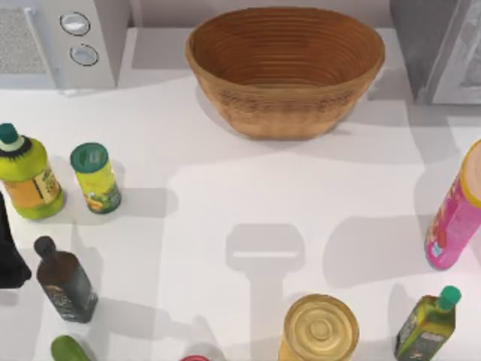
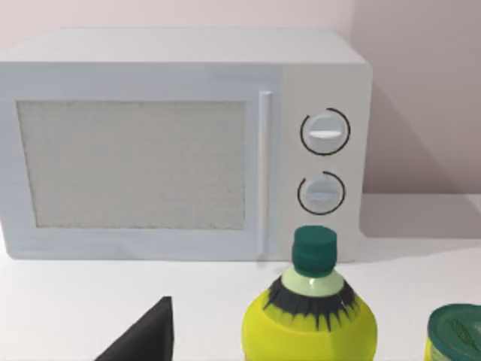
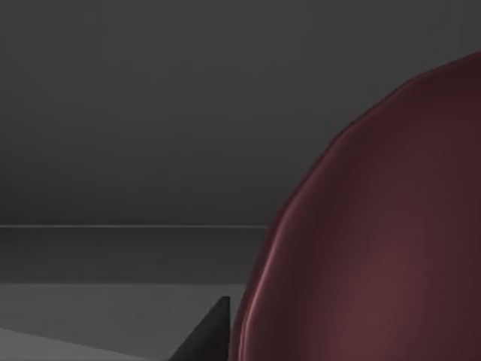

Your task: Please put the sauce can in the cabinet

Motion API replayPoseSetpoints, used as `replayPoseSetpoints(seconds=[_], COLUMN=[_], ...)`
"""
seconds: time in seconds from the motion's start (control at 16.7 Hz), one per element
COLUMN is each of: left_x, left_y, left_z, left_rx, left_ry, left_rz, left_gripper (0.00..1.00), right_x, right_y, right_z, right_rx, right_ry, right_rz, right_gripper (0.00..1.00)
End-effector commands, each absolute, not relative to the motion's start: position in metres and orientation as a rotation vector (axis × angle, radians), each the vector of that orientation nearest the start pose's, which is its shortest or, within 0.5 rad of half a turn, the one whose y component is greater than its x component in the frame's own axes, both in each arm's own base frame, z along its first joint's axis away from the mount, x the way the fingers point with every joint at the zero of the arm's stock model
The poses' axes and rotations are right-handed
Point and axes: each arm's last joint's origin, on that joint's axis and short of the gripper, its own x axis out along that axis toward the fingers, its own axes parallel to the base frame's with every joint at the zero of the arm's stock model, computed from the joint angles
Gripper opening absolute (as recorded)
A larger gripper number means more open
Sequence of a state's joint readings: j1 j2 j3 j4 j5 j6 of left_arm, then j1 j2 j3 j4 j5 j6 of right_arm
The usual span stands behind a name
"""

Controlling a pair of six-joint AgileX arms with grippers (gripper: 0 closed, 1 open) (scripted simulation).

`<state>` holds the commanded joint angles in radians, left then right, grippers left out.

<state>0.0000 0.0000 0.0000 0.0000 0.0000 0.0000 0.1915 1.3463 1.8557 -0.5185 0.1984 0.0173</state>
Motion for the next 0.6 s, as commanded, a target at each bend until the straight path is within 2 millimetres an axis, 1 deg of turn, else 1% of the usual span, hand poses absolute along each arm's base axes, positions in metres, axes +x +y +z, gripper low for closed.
replayPoseSetpoints(seconds=[0.36, 0.6], left_x=[0.106, 0.106], left_y=[-0.001, -0.001], left_z=[0.16, 0.16], left_rx=[0.0, 0.0], left_ry=[0.0, 0.0], left_rz=[0.0, 0.0], left_gripper=[1.0, 1.0], right_x=[0.247, 0.27], right_y=[0.047, 0.051], right_z=[0.529, 0.517], right_rx=[0.002, -0.022], right_ry=[0.008, 0.07], right_rz=[0.003, 0.007], right_gripper=[0.0, 0.0])
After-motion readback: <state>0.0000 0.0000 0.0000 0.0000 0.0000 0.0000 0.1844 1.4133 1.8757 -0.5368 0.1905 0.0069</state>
